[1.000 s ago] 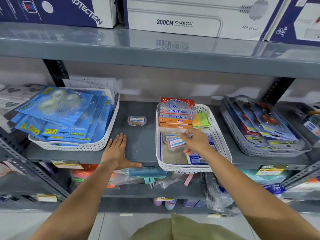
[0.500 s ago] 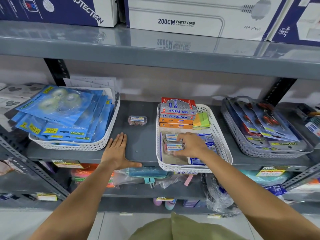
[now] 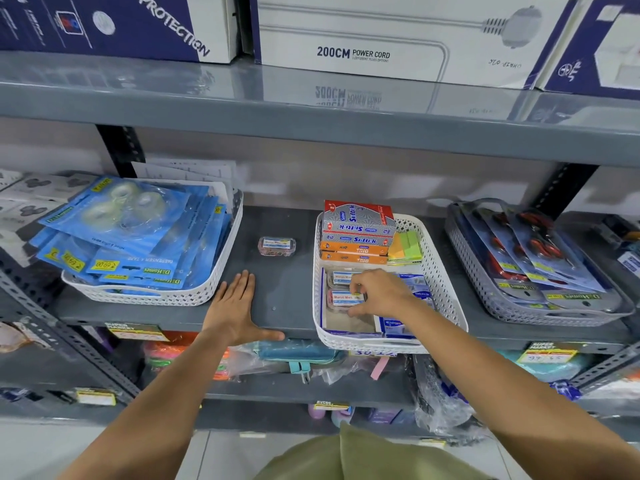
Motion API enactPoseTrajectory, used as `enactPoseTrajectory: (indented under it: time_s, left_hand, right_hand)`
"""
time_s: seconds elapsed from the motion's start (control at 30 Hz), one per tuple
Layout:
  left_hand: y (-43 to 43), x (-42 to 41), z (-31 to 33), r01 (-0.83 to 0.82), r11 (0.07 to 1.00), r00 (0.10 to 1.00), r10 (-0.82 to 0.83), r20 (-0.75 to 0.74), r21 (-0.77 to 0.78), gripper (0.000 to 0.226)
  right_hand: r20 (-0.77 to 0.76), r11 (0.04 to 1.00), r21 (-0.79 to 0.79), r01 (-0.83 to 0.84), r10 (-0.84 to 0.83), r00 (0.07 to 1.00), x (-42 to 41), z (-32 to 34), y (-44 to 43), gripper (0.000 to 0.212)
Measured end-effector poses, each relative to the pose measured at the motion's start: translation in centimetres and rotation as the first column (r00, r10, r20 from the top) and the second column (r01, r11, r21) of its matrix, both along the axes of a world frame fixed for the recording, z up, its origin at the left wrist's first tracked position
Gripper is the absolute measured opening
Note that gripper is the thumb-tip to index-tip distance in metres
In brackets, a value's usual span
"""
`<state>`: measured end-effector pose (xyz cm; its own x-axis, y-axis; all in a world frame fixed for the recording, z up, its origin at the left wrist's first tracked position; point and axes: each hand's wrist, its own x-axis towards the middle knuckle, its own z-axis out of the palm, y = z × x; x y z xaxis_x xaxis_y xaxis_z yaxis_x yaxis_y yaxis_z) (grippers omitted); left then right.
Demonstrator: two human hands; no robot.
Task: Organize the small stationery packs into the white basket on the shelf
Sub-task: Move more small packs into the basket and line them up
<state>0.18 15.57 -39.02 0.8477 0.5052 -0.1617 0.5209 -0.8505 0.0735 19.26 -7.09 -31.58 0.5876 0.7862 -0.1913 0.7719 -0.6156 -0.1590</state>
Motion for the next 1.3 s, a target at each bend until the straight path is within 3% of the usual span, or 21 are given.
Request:
enactPoseTrajectory:
  time_s: [0.23, 0.37, 0.47, 0.57, 0.7, 0.83, 0.97, 1.1, 1.3]
  left_hand:
    - [0.2, -0.3, -0.1, 0.014, 1.0, 0.999, -0.014, 0.031, -0.013, 0.149]
    - [0.2, -0.2, -0.2, 0.0, 1.0, 1.0, 0.0, 0.031, -0.003, 0.153]
    - [0.2, -0.1, -0.2, -0.003, 1.0, 0.999, 0.003, 0.037, -0.002, 0.155]
    - [0.2, -0.2, -0.2, 0.01, 1.0, 0.997, -0.01, 0.071, -0.001, 0.156]
    - [0.1, -0.2, 0.0, 0.018, 1.0, 0.996, -0.019, 0.082, 0.014, 0.157]
    - [0.2, -0.2, 0.0, 0.018, 1.0, 0.997, -0.019, 0.074, 0.014, 0.158]
    - [0.3, -0.2, -0.1, 0.02, 1.0, 0.998, -0.021, 0.059, 0.008, 0.158]
    - [0.4, -0.1, -0.1, 0.018, 1.0, 0.998, -0.019, 0.056, 0.011, 0.157]
    - [0.4, -0.1, -0.1, 0.023, 1.0, 0.998, -0.024, 0.053, 0.017, 0.157]
  right_hand:
    - [0.015, 0.98, 0.198, -0.013, 0.01, 1.0, 0.3, 3.8, 4.6, 0.024]
    - [0.092, 0.941, 0.291, -0.171, 0.151, 0.984, -0.8, 4.3, 9.4, 0.024]
    - [0.091, 0.947, 0.197, -0.254, 0.24, 0.966, -1.3, 3.5, 12.8, 0.039]
    - [0.074, 0.947, -0.006, -0.321, 0.32, 0.944, -1.7, 1.9, 15.7, 0.07]
    - [-0.013, 0.955, -0.114, -0.273, 0.274, 0.962, -1.3, 0.2, 17.9, 0.087]
    - [-0.01, 0.955, -0.173, -0.242, 0.244, 0.97, -0.7, -1.3, 18.4, 0.082]
    - [0.117, 0.969, 0.012, -0.245, 0.242, 0.963, -0.7, -0.4, 19.0, 0.046]
    - [0.044, 0.974, 0.04, -0.223, 0.221, 0.974, -1.0, -0.5, 19.1, 0.064]
    - [-0.021, 0.978, -0.036, -0.204, 0.203, 0.979, -1.4, -0.9, 18.3, 0.051]
